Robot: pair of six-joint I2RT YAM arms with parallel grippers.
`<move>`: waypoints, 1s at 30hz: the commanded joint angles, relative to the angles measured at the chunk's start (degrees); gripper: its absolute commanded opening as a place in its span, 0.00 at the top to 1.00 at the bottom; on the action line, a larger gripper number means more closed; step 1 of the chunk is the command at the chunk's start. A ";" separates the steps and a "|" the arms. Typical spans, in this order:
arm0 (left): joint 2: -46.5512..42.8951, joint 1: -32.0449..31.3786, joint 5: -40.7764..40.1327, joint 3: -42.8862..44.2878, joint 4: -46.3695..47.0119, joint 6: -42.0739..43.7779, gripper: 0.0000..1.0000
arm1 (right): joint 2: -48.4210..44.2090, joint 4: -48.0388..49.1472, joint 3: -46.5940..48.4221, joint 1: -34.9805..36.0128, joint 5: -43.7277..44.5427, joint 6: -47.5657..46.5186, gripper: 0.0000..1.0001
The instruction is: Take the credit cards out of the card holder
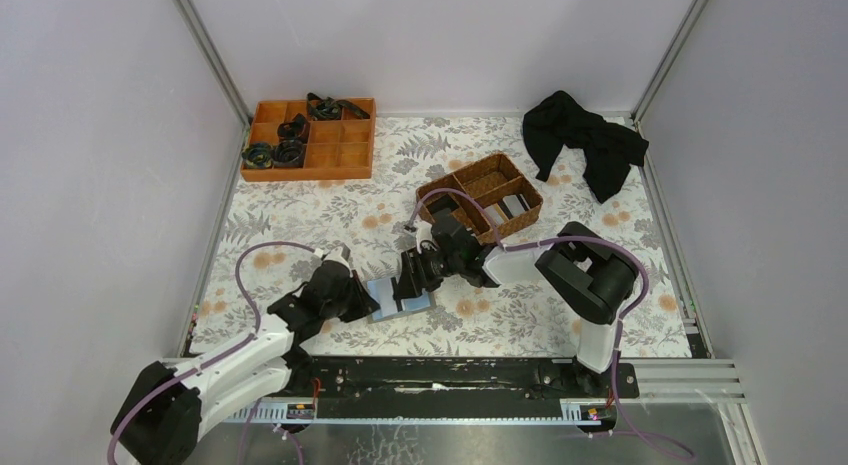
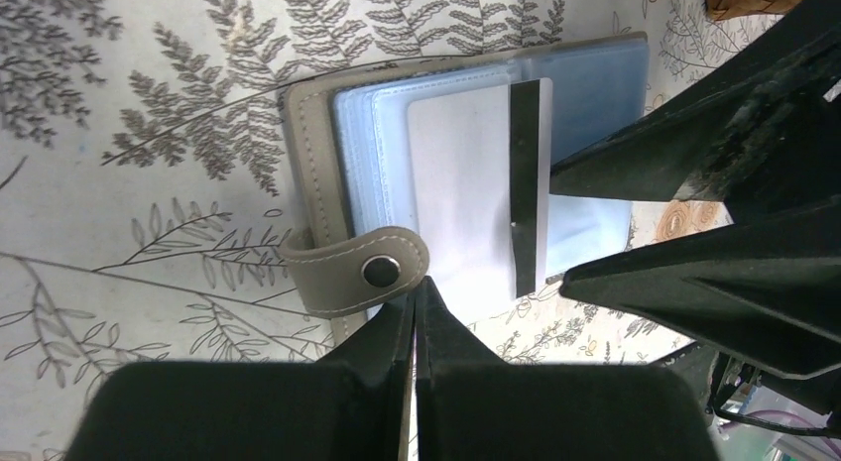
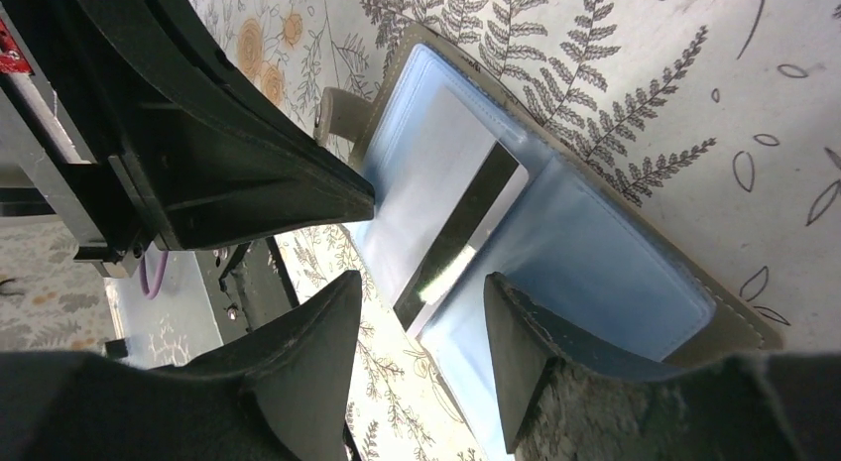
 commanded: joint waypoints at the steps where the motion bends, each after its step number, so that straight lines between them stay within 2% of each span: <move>1: 4.09 -0.25 1.76 0.23 1.91 1.15 1.00 | 1.28 3.67 1.94 0.01 -3.11 1.24 0.44; 7: 6.98 -0.26 2.40 0.28 4.17 1.58 1.00 | 1.22 4.12 1.01 0.04 -2.19 1.46 0.45; 20: 7.11 -0.26 2.47 -0.09 4.74 1.50 1.00 | -2.37 2.82 -0.09 -0.30 0.44 0.62 0.92; 22: 7.12 -0.26 2.52 -0.13 4.81 1.58 1.00 | -2.84 2.63 -0.46 -0.54 0.52 0.52 0.96; 30: 8.10 -0.26 2.91 -0.69 6.14 1.43 1.00 | -5.98 1.27 -2.24 -2.77 1.40 -0.68 0.95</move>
